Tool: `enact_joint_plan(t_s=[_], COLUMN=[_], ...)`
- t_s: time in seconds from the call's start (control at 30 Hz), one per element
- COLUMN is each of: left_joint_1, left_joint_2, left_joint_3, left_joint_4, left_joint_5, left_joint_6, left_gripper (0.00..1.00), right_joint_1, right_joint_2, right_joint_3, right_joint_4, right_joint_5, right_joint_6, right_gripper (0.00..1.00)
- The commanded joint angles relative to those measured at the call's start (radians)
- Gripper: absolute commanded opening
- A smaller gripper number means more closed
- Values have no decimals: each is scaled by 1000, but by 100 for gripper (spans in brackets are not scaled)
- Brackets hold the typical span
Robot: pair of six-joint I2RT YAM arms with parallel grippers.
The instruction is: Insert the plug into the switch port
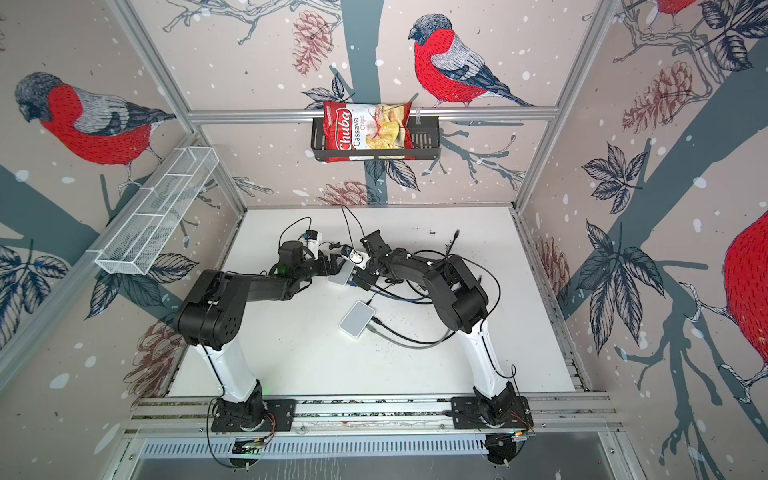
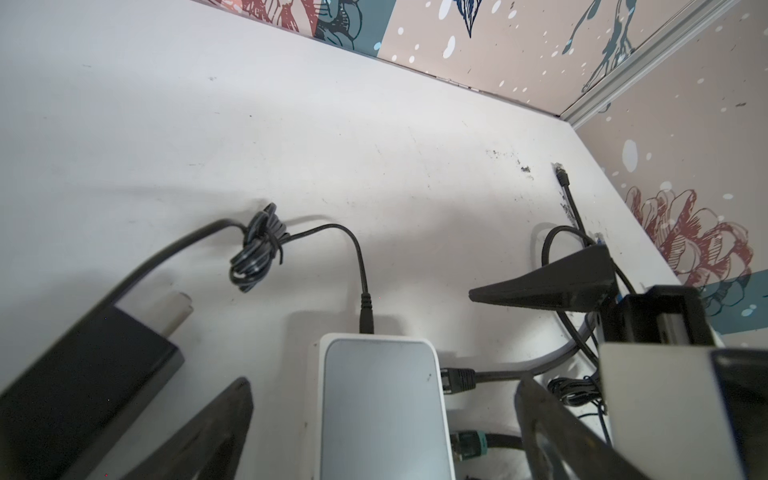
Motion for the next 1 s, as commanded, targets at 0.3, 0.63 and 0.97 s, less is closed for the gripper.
enact_joint_plan(t_s=[0.3, 0.63, 0.97], left_joint_1=[0, 0, 0], left_joint_2=[-46, -123, -391], left_joint_3=[9, 0, -143], left_joint_4=[-38, -95, -191], left_joint_5=[-12, -63, -388], left_joint_6=[37, 83, 137], left_gripper=[97, 97, 97], right_joint_1=[-30, -115, -298], right_joint_2=[-117, -317, -612], right_joint_3=[-72, -194, -531], right_joint_4=[-4, 178, 301], right_joint_5=[-49, -33, 254], right_joint_6=[7, 182, 428], right_gripper=[99, 99, 99])
